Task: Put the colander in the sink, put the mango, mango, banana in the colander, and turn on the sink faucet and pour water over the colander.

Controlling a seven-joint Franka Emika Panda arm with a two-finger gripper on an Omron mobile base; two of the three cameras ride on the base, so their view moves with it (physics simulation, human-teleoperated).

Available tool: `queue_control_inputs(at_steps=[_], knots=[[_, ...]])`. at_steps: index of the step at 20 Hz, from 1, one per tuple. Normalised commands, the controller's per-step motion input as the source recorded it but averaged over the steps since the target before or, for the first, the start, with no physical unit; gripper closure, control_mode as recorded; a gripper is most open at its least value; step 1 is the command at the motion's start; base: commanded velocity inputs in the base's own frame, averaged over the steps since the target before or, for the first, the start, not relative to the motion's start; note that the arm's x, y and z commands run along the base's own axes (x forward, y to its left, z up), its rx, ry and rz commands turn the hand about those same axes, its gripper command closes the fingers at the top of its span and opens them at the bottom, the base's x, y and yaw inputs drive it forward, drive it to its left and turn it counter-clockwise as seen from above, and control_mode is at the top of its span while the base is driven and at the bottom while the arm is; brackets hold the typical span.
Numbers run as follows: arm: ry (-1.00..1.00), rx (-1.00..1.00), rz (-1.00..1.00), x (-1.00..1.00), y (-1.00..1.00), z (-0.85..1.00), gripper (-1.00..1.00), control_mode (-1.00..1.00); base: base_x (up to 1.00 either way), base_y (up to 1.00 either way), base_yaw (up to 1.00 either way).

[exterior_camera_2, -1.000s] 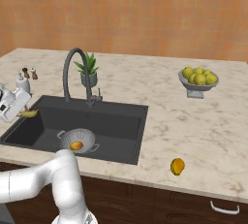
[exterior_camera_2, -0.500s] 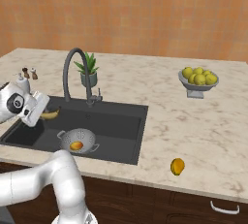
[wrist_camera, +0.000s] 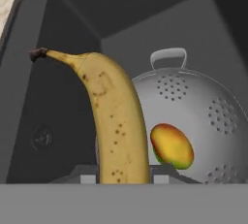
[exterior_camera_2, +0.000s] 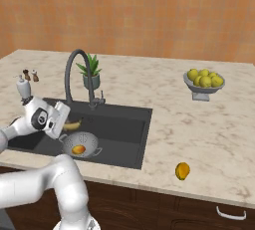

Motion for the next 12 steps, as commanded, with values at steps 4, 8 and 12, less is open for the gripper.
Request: queue_control_inputs(at_steps=[4, 8, 12], knots=[[0.03, 0.02, 0.03, 0.09, -0.24, -0.33, 1.0, -1.0, 0.0, 0.0, 0.0], [0.1, 0.03, 0.02, 0.08, -0.14, -0.37, 1.0, -1.0, 0.0, 0.0, 0.0], [0.1, 0.04, 0.01, 0.03, -0.2, -0.24, 1.0, -1.0, 0.0, 0.0, 0.0]])
